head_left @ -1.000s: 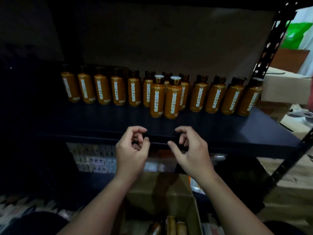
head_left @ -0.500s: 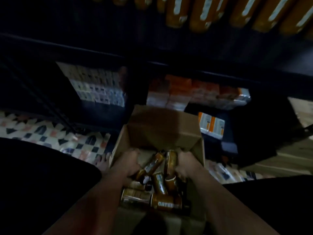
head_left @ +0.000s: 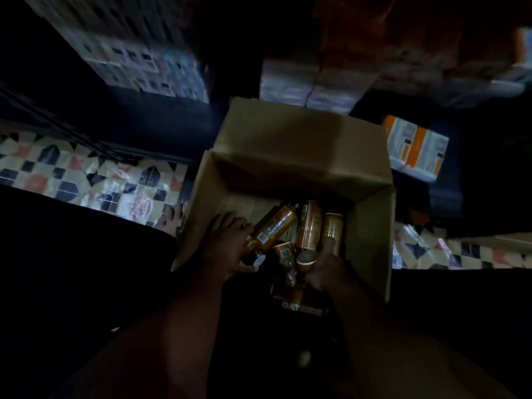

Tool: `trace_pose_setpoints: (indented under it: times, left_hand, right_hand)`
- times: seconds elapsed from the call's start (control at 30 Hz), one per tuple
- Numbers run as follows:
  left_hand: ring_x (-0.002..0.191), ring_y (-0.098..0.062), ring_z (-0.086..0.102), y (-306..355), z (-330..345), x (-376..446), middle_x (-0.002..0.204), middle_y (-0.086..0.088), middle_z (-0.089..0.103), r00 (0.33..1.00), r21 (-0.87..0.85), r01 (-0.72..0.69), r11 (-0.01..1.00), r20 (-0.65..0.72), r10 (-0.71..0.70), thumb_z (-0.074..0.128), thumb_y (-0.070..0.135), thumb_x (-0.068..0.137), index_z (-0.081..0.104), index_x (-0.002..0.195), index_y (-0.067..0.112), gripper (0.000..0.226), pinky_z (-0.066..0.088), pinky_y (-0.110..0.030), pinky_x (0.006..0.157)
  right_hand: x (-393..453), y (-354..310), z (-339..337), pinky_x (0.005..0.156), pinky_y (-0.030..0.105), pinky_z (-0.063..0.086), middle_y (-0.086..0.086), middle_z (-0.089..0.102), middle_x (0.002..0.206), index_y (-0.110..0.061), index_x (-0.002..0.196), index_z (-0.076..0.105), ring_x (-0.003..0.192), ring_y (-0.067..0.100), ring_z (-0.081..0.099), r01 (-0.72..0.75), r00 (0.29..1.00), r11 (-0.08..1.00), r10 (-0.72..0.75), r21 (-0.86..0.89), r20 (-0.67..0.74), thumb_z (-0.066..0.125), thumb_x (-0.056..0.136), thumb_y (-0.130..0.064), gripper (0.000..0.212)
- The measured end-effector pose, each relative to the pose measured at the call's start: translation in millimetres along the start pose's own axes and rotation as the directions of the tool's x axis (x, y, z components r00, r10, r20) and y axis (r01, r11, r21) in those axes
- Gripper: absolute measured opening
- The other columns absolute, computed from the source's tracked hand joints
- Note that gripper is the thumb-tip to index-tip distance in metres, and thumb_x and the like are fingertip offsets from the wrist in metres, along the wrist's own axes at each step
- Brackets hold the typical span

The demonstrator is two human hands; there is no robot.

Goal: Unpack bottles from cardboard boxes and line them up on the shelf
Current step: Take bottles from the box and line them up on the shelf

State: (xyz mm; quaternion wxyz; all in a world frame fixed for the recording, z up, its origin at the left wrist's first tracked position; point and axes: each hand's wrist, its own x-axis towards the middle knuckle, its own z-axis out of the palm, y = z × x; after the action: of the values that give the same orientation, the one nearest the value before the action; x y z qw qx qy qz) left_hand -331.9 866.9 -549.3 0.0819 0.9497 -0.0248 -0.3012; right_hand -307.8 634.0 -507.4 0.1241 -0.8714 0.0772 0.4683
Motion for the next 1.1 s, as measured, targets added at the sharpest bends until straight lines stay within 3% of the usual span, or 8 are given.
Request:
trace_pose_setpoints:
  times: [0.2, 0.37, 0.47, 0.57, 0.73, 0.83, 0.97, 1.1]
  left_hand:
    - [0.129, -0.026, 0.045, 2.9, -5.2, -3.2, 0.133, 0.000, 0.053, 0.992, -0.067, 0.010, 0.998, -0.123, -0.018, 0.074, 0.043, 0.079, 0.053, 0.133, 0.027, 0.060, 0.033, -0.039, 0.108]
    - [0.111, -0.032, 0.056, 14.4, -21.6, -20.4, 0.120, -0.004, 0.055, 0.972, -0.432, 0.079, 0.898, -0.165, -0.165, 0.080, 0.038, 0.070, 0.053, 0.125, 0.030, 0.062, 0.050, -0.044, 0.092]
    - [0.114, -0.024, 0.058, 23.0, -40.4, -32.1, 0.122, 0.001, 0.062, 0.951, -0.785, 0.119, 0.608, -0.085, -0.297, 0.076, 0.039, 0.070, 0.054, 0.130, 0.035, 0.064, 0.047, -0.046, 0.101]
    - [0.117, -0.027, 0.056, 27.9, -65.8, -42.5, 0.125, -0.004, 0.060, 0.934, -0.947, 0.155, 0.281, 0.047, -0.355, 0.068, 0.013, 0.079, 0.044, 0.141, 0.032, 0.070, 0.043, -0.052, 0.106]
    - [0.121, -0.030, 0.055, 30.5, -108.7, -62.2, 0.127, -0.005, 0.059, 0.975, -0.999, 0.043, 0.016, 0.039, -0.218, 0.065, 0.003, 0.083, 0.045, 0.135, 0.038, 0.066, 0.044, -0.061, 0.106]
    - [0.119, -0.027, 0.060, 37.3, -142.5, -72.9, 0.126, -0.004, 0.064, 0.985, -0.997, -0.038, 0.073, -0.049, -0.164, 0.081, 0.011, 0.080, 0.053, 0.125, 0.037, 0.059, 0.046, -0.056, 0.105]
    - [0.114, -0.025, 0.065, 41.3, -206.7, -90.2, 0.118, -0.004, 0.070, 0.985, -0.934, -0.119, 0.338, -0.153, -0.077, 0.085, 0.012, 0.076, 0.058, 0.122, 0.028, 0.056, 0.052, -0.043, 0.091]
    - [0.107, -0.021, 0.068, 45.9, -274.2, -126.3, 0.113, -0.002, 0.073, 0.966, -0.789, -0.253, 0.560, -0.236, 0.104, 0.089, 0.017, 0.071, 0.059, 0.117, 0.030, 0.056, 0.053, -0.038, 0.094]
  right_hand:
    - [-1.8, -1.0, -1.7, 0.091, 0.035, 0.056, 0.007, 0.066, 0.126, -0.015, 0.133, 0.056, 0.112, 0.025, 0.065, 0.093, 0.989, 0.983, -0.072, 0.156, -0.132, 0.097, 0.057, -0.038, 0.090]
    - [-12.7, -15.3, -23.1, 0.081, 0.028, 0.050, 0.003, 0.066, 0.116, -0.019, 0.120, 0.064, 0.103, 0.022, 0.065, 0.180, 0.963, 0.957, -0.125, 0.228, -0.237, 0.088, 0.067, -0.052, 0.066]
    - [-18.2, -21.7, -39.3, 0.080, 0.029, 0.047, 0.008, 0.063, 0.120, -0.016, 0.124, 0.064, 0.099, 0.024, 0.061, 0.154, 0.974, 0.959, -0.108, 0.238, -0.197, 0.078, 0.075, -0.059, 0.067]
    - [-34.3, -26.2, -62.4, 0.078, 0.029, 0.047, 0.008, 0.062, 0.119, -0.017, 0.124, 0.063, 0.096, 0.023, 0.060, 0.114, 0.993, 0.971, -0.108, 0.208, -0.040, 0.080, 0.076, -0.050, 0.061]
    - [-83.6, -32.6, -110.5, 0.086, 0.039, 0.058, 0.008, 0.061, 0.126, -0.011, 0.126, 0.062, 0.109, 0.028, 0.061, 0.143, 0.989, 0.988, -0.145, 0.056, 0.033, 0.095, 0.059, -0.041, 0.080]
    - [-116.7, -38.1, -135.4, 0.076, 0.046, 0.064, 0.011, 0.066, 0.111, -0.007, 0.108, 0.071, 0.096, 0.027, 0.066, 0.176, 0.984, 0.979, -0.175, 0.105, -0.013, 0.097, 0.060, -0.020, 0.056]
    - [-169.5, -49.7, -177.1, 0.080, 0.045, 0.063, 0.011, 0.066, 0.105, -0.006, 0.111, 0.073, 0.092, 0.028, 0.069, 0.293, 0.951, 0.956, -0.291, 0.003, -0.105, 0.090, 0.071, -0.012, 0.044]
    - [-217.3, -49.8, -215.3, 0.056, 0.024, 0.060, -0.001, 0.061, 0.098, -0.019, 0.109, 0.073, 0.079, 0.013, 0.065, 0.431, 0.858, 0.902, -0.419, -0.028, -0.297, 0.090, 0.070, -0.016, 0.043]
